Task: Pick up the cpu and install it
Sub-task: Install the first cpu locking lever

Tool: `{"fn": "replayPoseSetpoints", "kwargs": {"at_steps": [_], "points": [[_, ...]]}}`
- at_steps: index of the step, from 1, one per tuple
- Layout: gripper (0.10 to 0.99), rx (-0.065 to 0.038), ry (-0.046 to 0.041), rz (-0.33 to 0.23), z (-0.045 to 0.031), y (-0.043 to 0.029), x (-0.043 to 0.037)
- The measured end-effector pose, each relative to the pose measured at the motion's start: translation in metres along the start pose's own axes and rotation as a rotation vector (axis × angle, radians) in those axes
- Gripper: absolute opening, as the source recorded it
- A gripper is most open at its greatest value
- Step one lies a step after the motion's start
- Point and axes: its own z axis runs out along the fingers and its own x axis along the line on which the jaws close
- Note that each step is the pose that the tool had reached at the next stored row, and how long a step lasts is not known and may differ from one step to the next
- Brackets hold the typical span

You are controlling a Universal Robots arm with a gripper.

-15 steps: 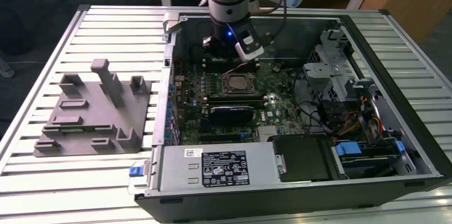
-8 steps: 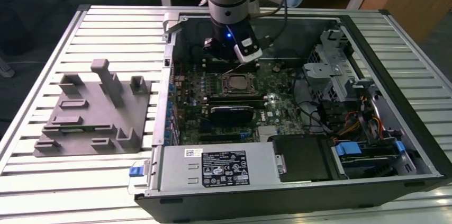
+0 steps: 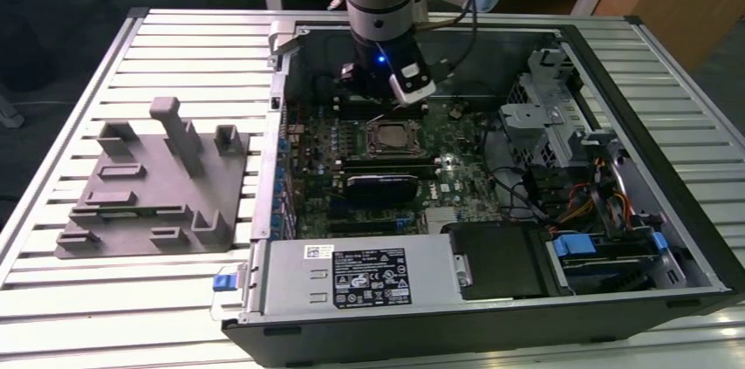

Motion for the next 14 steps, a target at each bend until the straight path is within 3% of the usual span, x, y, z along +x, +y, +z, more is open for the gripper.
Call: {"fn": "replayPoseSetpoints", "kwargs": {"at_steps": [8, 14], "points": [[0.106, -0.005, -0.0309, -0.002, 0.0028, 0.0022, -0.0019], [0.106, -0.006, -0.0353, 0.002, 0.0066, 0.0054, -0.0021]]}}
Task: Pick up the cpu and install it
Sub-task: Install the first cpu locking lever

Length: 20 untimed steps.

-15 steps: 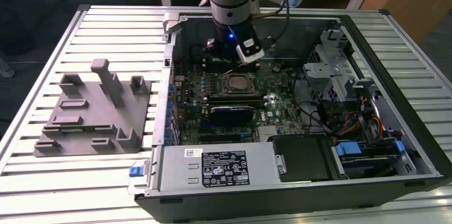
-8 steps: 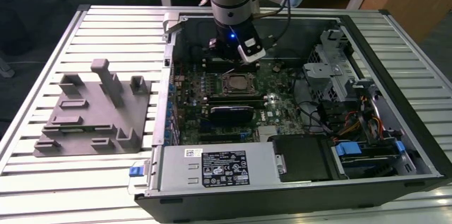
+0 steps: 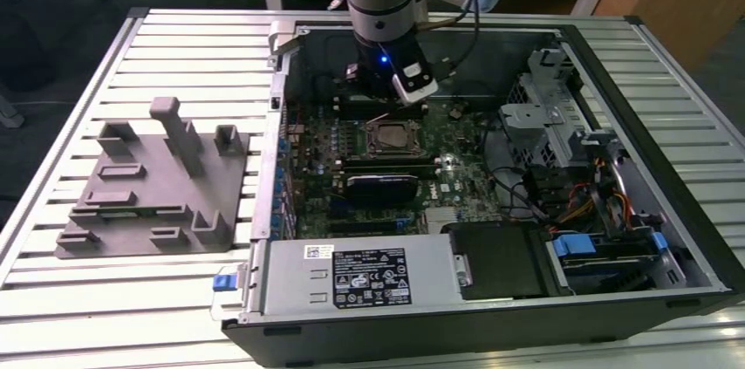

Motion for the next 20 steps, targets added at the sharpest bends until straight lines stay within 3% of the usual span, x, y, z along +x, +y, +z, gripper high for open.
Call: {"fn": "replayPoseSetpoints", "kwargs": {"at_steps": [3, 9, 14, 20], "points": [[0.106, 0.004, -0.0014, 0.005, 0.0013, 0.0017, -0.0017], [0.106, 0.021, -0.0049, 0.005, 0.0032, 0.0041, -0.0023], [0.106, 0.023, -0.0263, 0.007, 0.0061, 0.0035, -0.0019], [0.106, 0.028, -0.0342, 0.037, 0.0095, 0.0031, -0.0013]]}}
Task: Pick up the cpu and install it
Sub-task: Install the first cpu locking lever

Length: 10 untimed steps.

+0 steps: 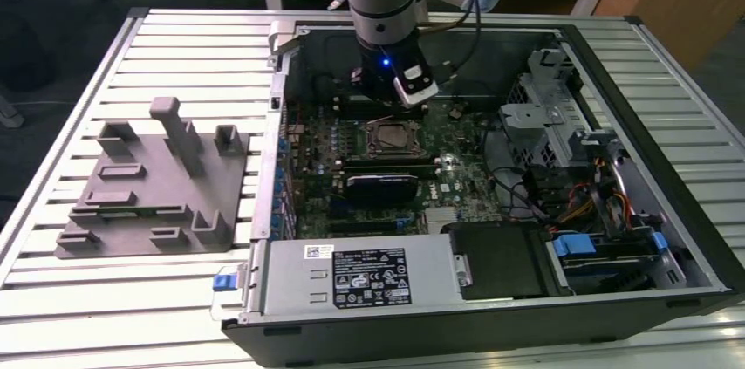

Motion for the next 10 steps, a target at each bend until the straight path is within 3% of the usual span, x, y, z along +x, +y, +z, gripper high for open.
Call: {"fn": "replayPoseSetpoints", "kwargs": {"at_steps": [4, 10], "points": [[0.106, 0.009, -0.0093, 0.050, 0.0016, 0.0000, 0.0004], [0.106, 0.014, -0.0141, 0.076, 0.0032, 0.0034, 0.0035]]}}
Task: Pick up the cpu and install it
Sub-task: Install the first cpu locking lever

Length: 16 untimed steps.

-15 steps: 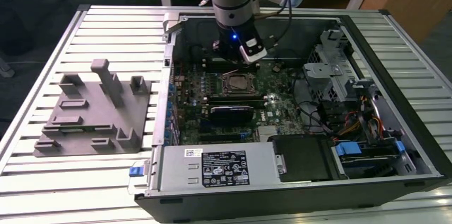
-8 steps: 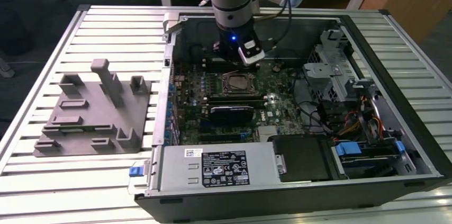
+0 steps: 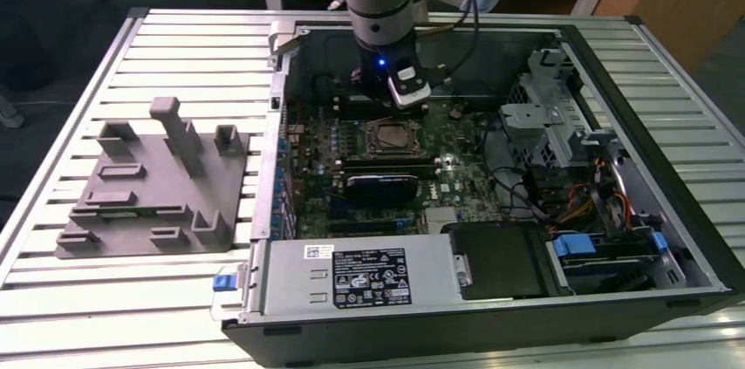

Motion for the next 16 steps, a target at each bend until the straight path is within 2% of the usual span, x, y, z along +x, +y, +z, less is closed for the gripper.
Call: {"fn": "replayPoseSetpoints", "kwargs": {"at_steps": [16], "points": [[0.106, 0.008, -0.0082, 0.045, 0.0033, 0.0039, 0.0068]]}}
